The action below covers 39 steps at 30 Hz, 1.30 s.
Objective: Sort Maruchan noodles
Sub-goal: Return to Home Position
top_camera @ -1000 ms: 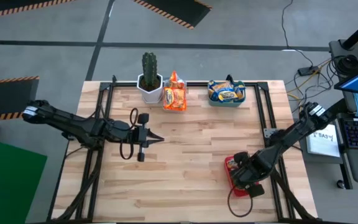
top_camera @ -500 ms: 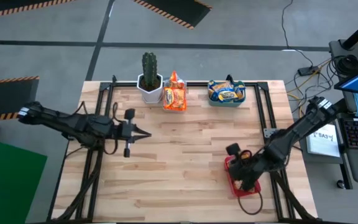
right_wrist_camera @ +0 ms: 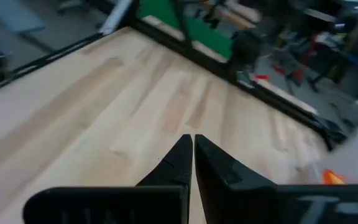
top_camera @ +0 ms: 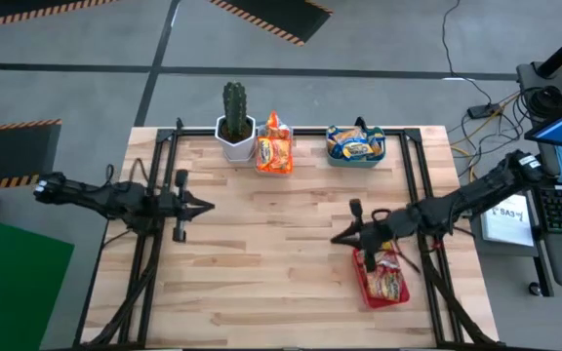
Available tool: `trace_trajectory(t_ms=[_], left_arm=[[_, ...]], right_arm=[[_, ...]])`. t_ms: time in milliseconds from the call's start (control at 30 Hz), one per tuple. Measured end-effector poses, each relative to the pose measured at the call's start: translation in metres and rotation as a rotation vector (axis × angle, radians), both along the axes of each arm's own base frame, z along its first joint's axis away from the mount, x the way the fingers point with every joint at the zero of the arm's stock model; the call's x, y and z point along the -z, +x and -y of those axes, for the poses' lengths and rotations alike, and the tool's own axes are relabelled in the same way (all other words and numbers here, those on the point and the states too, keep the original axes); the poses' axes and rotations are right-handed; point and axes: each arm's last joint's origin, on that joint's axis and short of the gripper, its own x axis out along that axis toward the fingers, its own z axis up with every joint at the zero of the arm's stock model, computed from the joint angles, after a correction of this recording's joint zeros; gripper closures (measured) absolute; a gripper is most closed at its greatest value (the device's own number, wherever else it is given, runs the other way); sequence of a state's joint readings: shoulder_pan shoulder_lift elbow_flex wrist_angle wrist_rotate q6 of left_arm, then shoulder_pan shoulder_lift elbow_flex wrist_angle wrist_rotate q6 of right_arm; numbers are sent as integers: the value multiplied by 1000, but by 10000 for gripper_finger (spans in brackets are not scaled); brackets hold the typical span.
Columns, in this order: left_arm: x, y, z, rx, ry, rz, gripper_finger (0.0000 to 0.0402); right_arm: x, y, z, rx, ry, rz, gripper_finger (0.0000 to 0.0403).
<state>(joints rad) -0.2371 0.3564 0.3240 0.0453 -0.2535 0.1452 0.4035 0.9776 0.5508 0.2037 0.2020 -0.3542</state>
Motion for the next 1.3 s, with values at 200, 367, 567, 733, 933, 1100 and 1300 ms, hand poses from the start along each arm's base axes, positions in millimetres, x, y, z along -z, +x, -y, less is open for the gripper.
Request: trace_trajectory(t_ms=[200,367,567,733,933,1100,1300], left_arm=[[10,-22,-8,-95,-27,88,402],[21,-35,-13,-141,-51,109,402],[29,-34,-13,-154,-51,72,402],[37,-32,-12,-153,-91,59,402],[39,-32,-12,-155,-95,55,402],[38,-32,-13,-192,-73,61,402],[38,-32,-14,-215,-76,62,402]], right_arm=[[22,-20,28,-3,81,170,394],[37,-40,41,25,114,264,394],[42,-63,48,38,176,355,394],[50,-79,54,92,178,421,394],[54,-91,61,228,195,430,394],[58,-96,63,239,192,396,394],[42,-106,67,288,142,565,394]])
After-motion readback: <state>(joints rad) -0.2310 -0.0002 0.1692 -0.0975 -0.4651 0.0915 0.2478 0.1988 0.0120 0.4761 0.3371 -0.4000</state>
